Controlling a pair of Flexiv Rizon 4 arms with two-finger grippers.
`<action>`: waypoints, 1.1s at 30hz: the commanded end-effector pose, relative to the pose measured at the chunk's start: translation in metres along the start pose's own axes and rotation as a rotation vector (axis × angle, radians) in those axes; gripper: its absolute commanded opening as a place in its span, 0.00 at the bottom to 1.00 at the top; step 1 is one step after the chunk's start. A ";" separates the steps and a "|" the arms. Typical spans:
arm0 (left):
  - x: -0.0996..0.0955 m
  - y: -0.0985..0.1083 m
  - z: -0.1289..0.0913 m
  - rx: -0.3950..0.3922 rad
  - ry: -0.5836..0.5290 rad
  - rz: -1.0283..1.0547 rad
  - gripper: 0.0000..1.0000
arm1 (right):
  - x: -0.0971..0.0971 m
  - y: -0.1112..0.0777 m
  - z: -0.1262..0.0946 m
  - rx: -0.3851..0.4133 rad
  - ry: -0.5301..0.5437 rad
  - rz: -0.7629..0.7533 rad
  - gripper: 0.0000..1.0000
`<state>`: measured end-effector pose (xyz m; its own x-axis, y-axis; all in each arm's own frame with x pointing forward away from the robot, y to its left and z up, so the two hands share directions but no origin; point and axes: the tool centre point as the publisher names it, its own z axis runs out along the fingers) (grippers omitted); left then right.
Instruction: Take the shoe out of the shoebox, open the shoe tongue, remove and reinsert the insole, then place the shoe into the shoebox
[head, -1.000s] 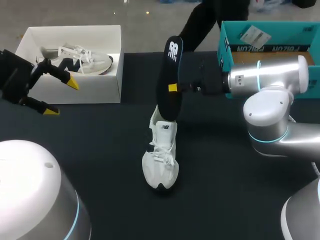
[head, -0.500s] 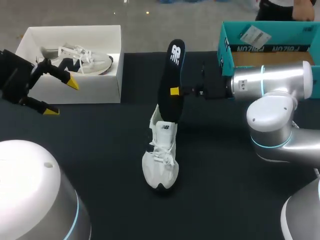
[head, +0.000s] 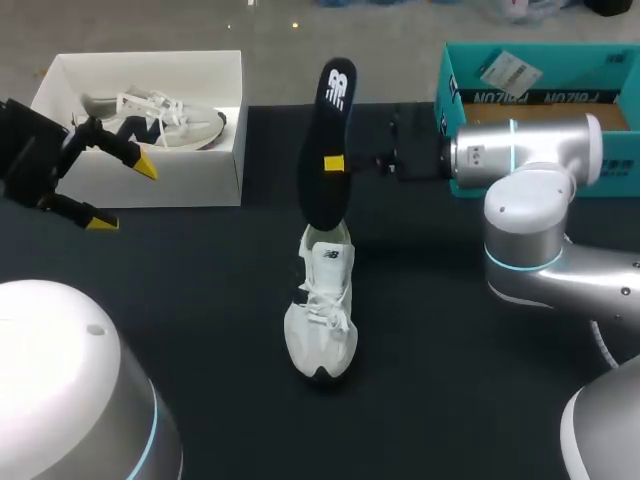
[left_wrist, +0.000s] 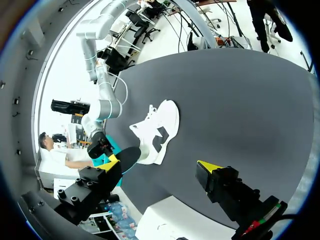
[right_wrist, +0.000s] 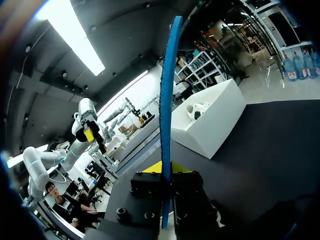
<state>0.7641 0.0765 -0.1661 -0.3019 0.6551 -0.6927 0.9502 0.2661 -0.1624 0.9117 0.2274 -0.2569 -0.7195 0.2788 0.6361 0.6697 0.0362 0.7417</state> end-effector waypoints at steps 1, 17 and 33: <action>0.000 -0.001 0.000 -0.002 0.004 -0.001 1.00 | 0.002 0.001 0.002 0.005 -0.010 0.001 0.00; 0.000 -0.001 0.000 -0.002 0.004 -0.001 1.00 | -0.014 -0.015 -0.005 -0.035 0.038 -0.079 0.00; 0.000 -0.001 0.000 -0.002 0.004 -0.001 1.00 | -0.023 -0.051 0.005 0.039 0.038 -0.118 0.00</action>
<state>0.7639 0.0766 -0.1662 -0.3019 0.6550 -0.6927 0.9501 0.2663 -0.1623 0.9000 0.2230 -0.3069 -0.8044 0.2254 0.5497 0.5810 0.1050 0.8071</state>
